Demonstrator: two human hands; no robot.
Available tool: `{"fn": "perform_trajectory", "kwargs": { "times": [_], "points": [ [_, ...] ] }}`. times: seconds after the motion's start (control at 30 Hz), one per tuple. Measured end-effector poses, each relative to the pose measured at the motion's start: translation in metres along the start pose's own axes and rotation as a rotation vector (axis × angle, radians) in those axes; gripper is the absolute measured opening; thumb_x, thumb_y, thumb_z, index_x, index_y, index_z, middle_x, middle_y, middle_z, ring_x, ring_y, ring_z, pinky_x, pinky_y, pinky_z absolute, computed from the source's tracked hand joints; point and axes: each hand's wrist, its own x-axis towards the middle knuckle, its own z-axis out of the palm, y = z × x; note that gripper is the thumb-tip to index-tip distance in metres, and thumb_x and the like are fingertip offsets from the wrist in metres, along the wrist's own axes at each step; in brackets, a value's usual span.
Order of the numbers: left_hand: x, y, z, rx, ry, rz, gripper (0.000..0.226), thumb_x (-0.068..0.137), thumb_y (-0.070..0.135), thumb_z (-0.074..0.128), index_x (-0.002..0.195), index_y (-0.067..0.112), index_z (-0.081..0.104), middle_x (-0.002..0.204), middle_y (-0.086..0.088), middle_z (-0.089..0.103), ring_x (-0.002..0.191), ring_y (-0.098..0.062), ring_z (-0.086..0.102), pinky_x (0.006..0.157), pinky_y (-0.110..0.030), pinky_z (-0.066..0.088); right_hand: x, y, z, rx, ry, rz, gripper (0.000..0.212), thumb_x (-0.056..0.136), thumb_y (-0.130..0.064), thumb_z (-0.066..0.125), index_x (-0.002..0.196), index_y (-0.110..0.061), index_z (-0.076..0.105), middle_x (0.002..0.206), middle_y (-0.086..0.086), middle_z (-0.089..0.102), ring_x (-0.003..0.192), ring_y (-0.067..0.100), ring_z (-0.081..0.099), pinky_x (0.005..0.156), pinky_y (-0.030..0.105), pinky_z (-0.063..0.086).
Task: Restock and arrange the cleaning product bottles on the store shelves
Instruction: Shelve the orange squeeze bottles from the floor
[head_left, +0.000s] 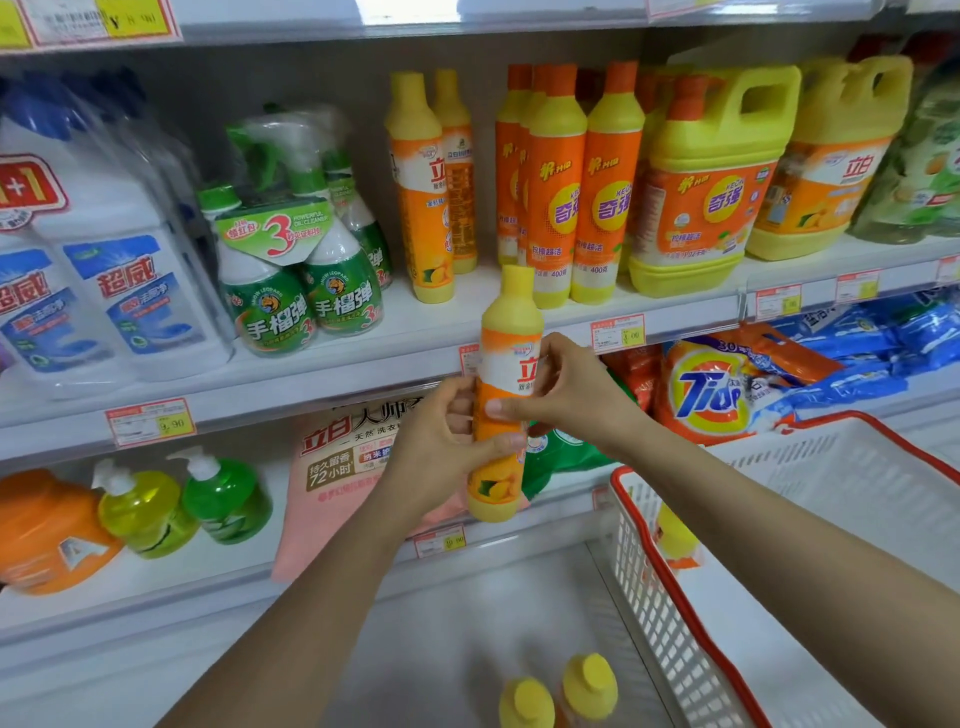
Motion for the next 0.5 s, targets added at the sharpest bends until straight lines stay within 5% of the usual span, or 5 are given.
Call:
{"fn": "perform_trajectory", "kwargs": {
  "times": [0.13,0.27,0.43,0.5],
  "points": [
    [-0.001,-0.008,0.002,0.006,-0.014,-0.017,0.064,0.071,0.027,0.084,0.128,0.020,0.057,0.108,0.001,0.069,0.094,-0.016,0.069,0.081,-0.037,0.059,-0.002,-0.008,-0.012,-0.005,-0.137,0.078,0.057,0.079,-0.038,0.079,0.121,-0.011,0.051,0.103,0.008,0.066,0.089,0.016,0.071,0.072,0.034,0.062],
    [0.000,-0.017,0.001,0.034,-0.117,-0.027,0.061,0.072,0.027,0.086,0.125,0.020,0.057,0.112,0.003,0.068,0.099,-0.014,0.067,0.081,-0.027,0.056,-0.002,-0.028,-0.040,-0.024,-0.028,-0.132,0.051,0.089,-0.043,0.064,0.135,-0.025,0.051,0.121,-0.001,0.059,0.101,0.010,0.066,0.077,0.025,0.059],
    [-0.006,-0.040,0.016,0.115,-0.197,-0.074,0.057,0.074,0.015,0.085,0.123,0.024,0.058,0.112,0.005,0.068,0.104,-0.013,0.065,0.091,-0.032,0.053,0.001,-0.017,-0.043,-0.279,-0.082,-0.253,0.026,0.085,-0.023,0.076,0.105,-0.007,0.072,0.097,0.007,0.072,0.087,0.023,0.066,0.074,0.039,0.057],
    [-0.009,-0.048,0.024,0.152,-0.198,-0.079,0.051,0.069,0.026,0.085,0.114,0.032,0.060,0.105,0.011,0.068,0.099,-0.007,0.064,0.088,-0.028,0.050,-0.002,-0.001,-0.035,-0.352,-0.080,-0.251,0.025,0.082,-0.028,0.080,0.094,-0.008,0.072,0.086,0.006,0.072,0.079,0.022,0.066,0.072,0.041,0.056]
  ]
}}
